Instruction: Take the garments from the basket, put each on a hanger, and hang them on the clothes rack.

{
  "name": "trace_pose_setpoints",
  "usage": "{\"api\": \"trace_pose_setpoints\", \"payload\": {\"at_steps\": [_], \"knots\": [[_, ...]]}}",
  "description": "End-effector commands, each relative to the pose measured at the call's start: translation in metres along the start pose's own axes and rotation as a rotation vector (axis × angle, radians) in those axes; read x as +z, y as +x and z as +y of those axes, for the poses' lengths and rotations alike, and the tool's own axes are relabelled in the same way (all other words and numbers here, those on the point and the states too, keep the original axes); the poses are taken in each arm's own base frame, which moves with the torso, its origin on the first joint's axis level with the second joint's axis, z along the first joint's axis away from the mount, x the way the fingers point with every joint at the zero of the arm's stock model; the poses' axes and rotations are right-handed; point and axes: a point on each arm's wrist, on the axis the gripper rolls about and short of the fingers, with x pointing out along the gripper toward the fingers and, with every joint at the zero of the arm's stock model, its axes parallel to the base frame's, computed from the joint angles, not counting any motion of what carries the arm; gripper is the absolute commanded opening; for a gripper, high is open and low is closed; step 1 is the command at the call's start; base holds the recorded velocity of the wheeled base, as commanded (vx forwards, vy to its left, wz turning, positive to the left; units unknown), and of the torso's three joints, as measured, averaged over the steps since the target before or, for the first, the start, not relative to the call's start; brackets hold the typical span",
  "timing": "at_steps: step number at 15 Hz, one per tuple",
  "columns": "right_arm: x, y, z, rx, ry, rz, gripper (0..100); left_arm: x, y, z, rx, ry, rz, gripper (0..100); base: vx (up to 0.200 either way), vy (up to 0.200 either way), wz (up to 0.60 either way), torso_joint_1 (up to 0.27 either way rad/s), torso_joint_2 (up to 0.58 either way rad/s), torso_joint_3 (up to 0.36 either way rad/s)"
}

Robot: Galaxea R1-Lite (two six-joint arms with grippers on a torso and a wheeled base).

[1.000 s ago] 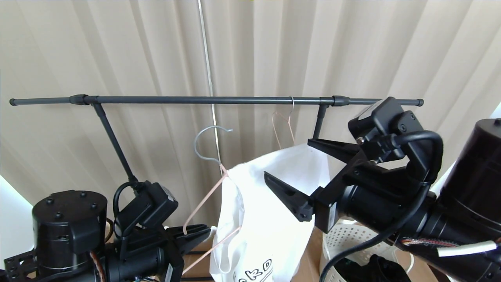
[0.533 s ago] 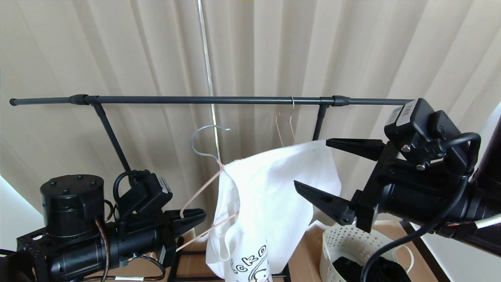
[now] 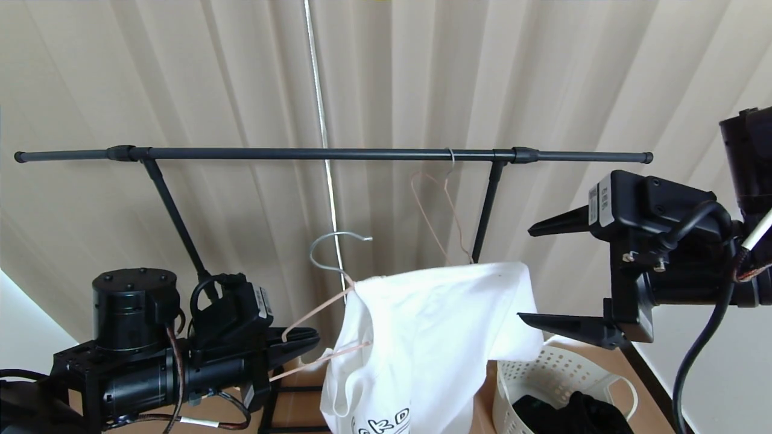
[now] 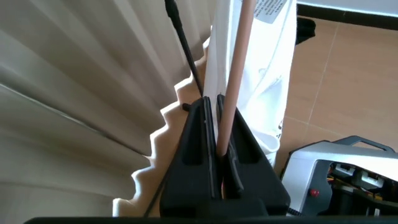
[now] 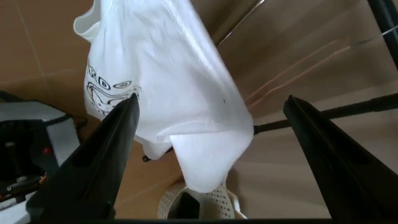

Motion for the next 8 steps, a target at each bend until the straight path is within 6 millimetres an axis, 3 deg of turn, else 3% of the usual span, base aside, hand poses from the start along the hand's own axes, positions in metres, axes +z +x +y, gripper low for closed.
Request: {"api": "trace_pose_setpoints", "payload": {"at_steps": [1,4,8], "knots": [[0.008,0.015,-0.013,0.094,-0.062,0.060,100,-0.002,0.001,-0.001,-0.008,0.001,0.006,0,0.000,0.000,0.00,0.000,0.00,0.000],[0.017,0.036,-0.011,0.246,-0.070,0.020,100,0.001,0.001,-0.006,-0.039,0.039,-0.014,0,0.000,0.000,0.00,0.000,0.00,0.000],[0.021,0.056,-0.004,0.318,-0.076,0.016,100,0.006,0.004,-0.012,-0.064,0.090,-0.030,0,0.000,0.000,0.00,0.000,0.00,0.000]]}}
